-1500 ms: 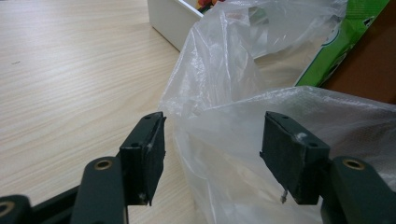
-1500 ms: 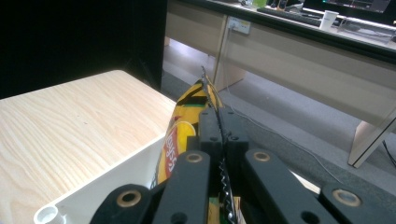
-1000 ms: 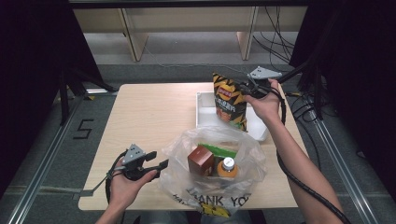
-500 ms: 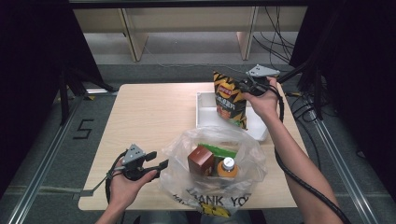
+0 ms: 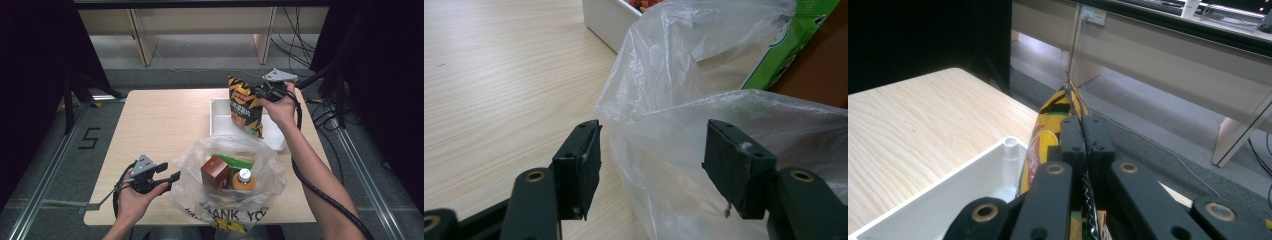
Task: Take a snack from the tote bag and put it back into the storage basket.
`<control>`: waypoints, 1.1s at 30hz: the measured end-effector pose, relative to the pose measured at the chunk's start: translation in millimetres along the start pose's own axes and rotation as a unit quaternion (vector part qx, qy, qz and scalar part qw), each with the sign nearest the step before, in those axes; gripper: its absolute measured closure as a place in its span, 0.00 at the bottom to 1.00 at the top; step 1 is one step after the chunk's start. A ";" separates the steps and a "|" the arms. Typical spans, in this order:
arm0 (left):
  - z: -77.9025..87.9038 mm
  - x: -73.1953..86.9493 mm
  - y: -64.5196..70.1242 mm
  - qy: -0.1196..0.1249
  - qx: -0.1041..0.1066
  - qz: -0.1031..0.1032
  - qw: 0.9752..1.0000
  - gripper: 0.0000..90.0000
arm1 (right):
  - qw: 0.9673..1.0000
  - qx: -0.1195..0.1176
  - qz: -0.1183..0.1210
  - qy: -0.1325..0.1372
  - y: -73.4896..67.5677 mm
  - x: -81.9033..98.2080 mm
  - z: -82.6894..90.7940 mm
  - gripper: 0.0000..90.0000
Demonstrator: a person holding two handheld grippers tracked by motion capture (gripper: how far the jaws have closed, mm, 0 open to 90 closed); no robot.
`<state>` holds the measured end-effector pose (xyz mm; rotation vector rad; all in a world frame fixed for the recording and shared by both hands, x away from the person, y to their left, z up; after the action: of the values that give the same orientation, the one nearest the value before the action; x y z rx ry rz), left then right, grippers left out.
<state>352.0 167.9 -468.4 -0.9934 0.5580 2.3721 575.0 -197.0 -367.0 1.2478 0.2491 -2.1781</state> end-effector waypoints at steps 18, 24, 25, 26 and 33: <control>-0.4 0.1 1.6 0.000 -0.001 0.006 1.000 0.44 | 0.998 0.050 -0.017 -0.041 10.7 10.1 -1.3 0.67; -0.4 -0.3 2.2 -0.001 0.001 0.002 1.000 0.44 | 0.997 0.055 -0.037 -0.042 5.5 9.6 7.9 0.53; -0.4 -0.3 2.2 -0.001 0.001 0.002 1.000 0.44 | 0.997 0.062 -0.036 -0.039 5.6 9.1 10.6 0.52; -0.3 -0.3 2.2 -0.001 0.001 0.002 1.000 0.44 | 0.996 0.063 -0.040 -0.040 4.3 9.0 13.8 0.51; 0.1 -0.2 2.1 -0.001 -0.001 0.004 1.000 0.44 | 0.996 0.068 -0.052 -0.020 -4.2 17.0 36.8 0.54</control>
<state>350.8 166.3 -467.8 -0.9918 0.5600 2.3803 539.9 -216.9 -361.9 1.2892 0.1545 -2.3407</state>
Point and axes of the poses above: each handheld gripper's, and its own axes: z roughly backward along the jaws, x roughly out of its underside, y roughly to its right, the point moved 2 cm from there along -z, roughly forward along the jaws, and after that the axes turned 13 degrees about -y, right-handed, at the moved point
